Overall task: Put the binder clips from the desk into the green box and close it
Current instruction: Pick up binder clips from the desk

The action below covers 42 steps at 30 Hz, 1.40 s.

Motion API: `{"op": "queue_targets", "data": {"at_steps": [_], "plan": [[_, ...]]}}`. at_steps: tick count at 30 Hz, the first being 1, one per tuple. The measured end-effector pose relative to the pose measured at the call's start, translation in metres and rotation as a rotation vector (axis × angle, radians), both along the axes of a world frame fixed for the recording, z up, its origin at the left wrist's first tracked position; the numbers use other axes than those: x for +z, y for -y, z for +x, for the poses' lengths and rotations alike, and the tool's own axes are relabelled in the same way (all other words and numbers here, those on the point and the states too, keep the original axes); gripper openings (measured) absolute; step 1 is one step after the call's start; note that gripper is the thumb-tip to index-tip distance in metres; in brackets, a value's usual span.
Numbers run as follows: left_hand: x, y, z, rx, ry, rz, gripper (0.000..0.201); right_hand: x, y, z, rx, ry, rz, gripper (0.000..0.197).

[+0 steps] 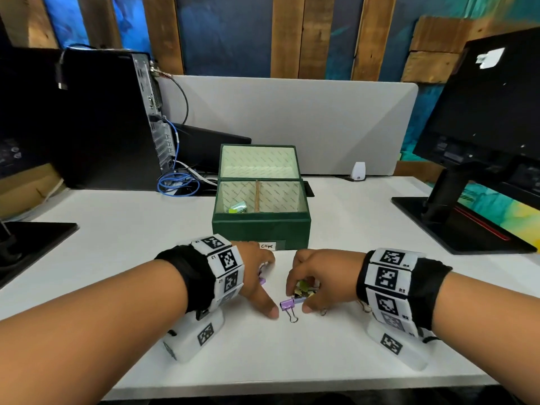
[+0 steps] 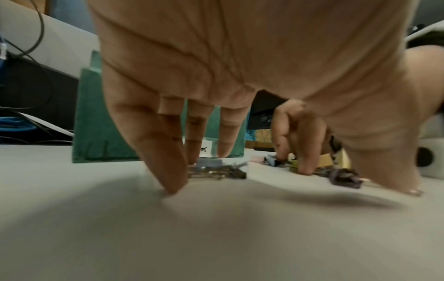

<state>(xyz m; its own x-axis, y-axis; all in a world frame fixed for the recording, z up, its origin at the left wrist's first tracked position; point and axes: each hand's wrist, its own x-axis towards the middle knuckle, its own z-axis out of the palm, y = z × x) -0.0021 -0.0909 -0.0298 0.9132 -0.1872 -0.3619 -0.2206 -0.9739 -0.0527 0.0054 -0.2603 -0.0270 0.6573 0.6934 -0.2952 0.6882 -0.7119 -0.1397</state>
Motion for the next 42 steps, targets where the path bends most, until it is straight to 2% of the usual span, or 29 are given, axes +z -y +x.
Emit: {"op": "queue_targets", "data": {"at_steps": [9, 15, 20, 24, 28, 31, 34, 38, 40, 42], "plan": [[-0.002, 0.01, -0.001, -0.046, 0.073, -0.013, 0.071, -0.002, 0.0, 0.001, -0.037, 0.013, 0.036, 0.032], [-0.004, 0.013, -0.008, -0.126, 0.044, -0.079, 0.076, 0.002, 0.0, -0.004, -0.089, -0.038, -0.039, 0.048], [-0.005, 0.018, -0.008, -0.135, 0.038, -0.088, 0.065, 0.003, 0.001, -0.004, -0.086, -0.067, -0.098, 0.058], [-0.007, 0.019, -0.004, -0.13, 0.041, -0.11, 0.049, 0.003, 0.001, -0.003, -0.088, -0.064, -0.057, 0.051], [-0.008, 0.019, -0.002, -0.137, 0.068, -0.134, 0.034, 0.001, 0.002, -0.001, -0.079, -0.042, -0.007, 0.033], [-0.008, 0.02, -0.001, -0.157, 0.084, -0.118, 0.027, -0.001, 0.002, 0.002, -0.09, -0.027, -0.01, 0.027], [-0.011, 0.019, -0.002, -0.14, 0.126, -0.144, 0.027, -0.003, 0.003, 0.004, -0.122, -0.02, -0.009, 0.024], [-0.013, 0.02, -0.003, -0.115, 0.087, -0.143, 0.046, -0.006, 0.004, 0.007, -0.172, -0.009, 0.01, 0.021], [-0.012, 0.021, -0.001, -0.13, 0.074, -0.129, 0.042, -0.006, 0.005, 0.008, -0.194, 0.0, 0.005, 0.02], [-0.011, 0.021, 0.0, -0.153, 0.072, -0.147, 0.027, -0.006, 0.005, 0.008, -0.201, 0.0, 0.002, 0.02]]}}
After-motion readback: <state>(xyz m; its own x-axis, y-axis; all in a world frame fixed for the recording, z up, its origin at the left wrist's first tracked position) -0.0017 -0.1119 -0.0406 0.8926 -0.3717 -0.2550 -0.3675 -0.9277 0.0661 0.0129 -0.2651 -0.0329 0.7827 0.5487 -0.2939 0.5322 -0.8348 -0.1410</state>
